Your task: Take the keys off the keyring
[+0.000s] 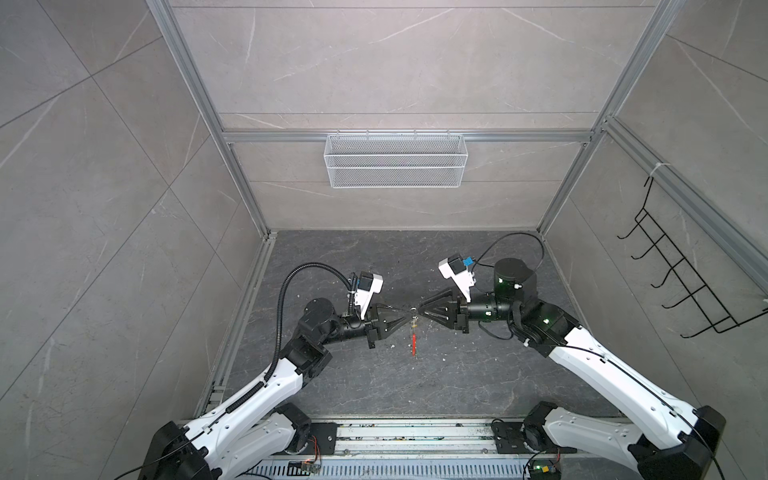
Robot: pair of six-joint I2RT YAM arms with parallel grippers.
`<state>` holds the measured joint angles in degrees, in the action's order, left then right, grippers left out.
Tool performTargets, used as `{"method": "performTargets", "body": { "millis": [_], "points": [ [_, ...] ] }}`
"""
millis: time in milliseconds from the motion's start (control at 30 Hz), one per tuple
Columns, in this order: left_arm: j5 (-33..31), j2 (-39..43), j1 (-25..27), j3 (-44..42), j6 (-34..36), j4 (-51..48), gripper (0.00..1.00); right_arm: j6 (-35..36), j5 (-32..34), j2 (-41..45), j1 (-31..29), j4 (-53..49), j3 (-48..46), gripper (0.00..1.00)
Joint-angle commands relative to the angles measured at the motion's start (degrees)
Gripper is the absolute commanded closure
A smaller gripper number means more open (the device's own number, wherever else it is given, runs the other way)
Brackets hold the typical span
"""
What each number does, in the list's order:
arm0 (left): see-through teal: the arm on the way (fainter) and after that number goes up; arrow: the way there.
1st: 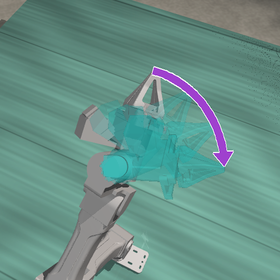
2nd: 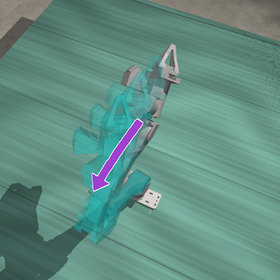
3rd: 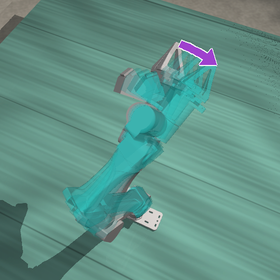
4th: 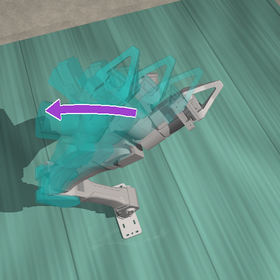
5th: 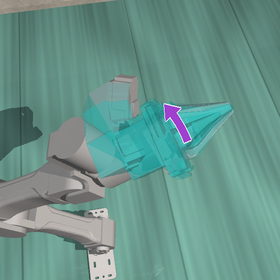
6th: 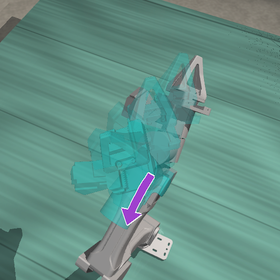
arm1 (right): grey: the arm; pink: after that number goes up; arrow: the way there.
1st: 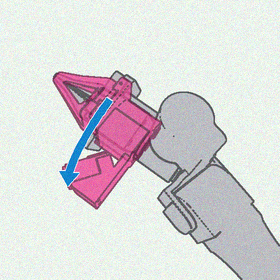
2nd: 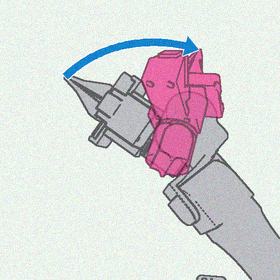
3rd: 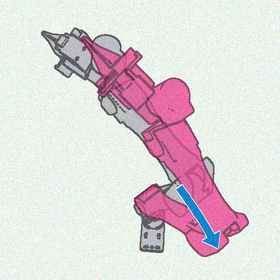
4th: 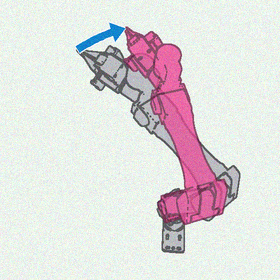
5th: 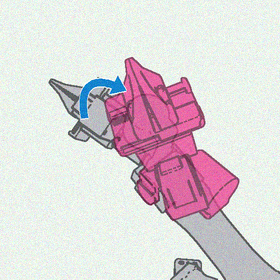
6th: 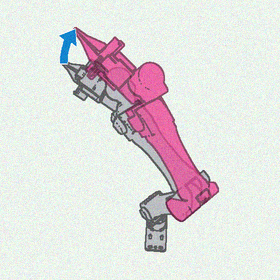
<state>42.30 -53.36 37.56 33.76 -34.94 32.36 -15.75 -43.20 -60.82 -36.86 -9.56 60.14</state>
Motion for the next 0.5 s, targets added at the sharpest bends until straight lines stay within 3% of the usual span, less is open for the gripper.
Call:
{"method": "performTargets", "body": {
  "millis": [0,200,333,467],
  "points": [
    [-3.87,3.07,-0.13,-0.8,2.35,7.03,1.0,-1.52,6.14,4.43,-0.27,4.75,-2.01,0.65],
    [-6.62,6.14,-0.18,-2.14,2.86,10.06,1.0,-3.69,5.93,5.23,-0.23,9.24,-5.38,0.63],
    [-6.62,6.43,-0.19,-2.62,1.51,11.87,1.0,0.0,0.12,4.74,-0.47,8.69,-5.53,0.62],
    [-4.86,6.06,-0.2,-2.45,0.41,13.1,1.0,3.39,0.09,5.36,-2.03,8.82,-6.96,0.59]
  ]
}}
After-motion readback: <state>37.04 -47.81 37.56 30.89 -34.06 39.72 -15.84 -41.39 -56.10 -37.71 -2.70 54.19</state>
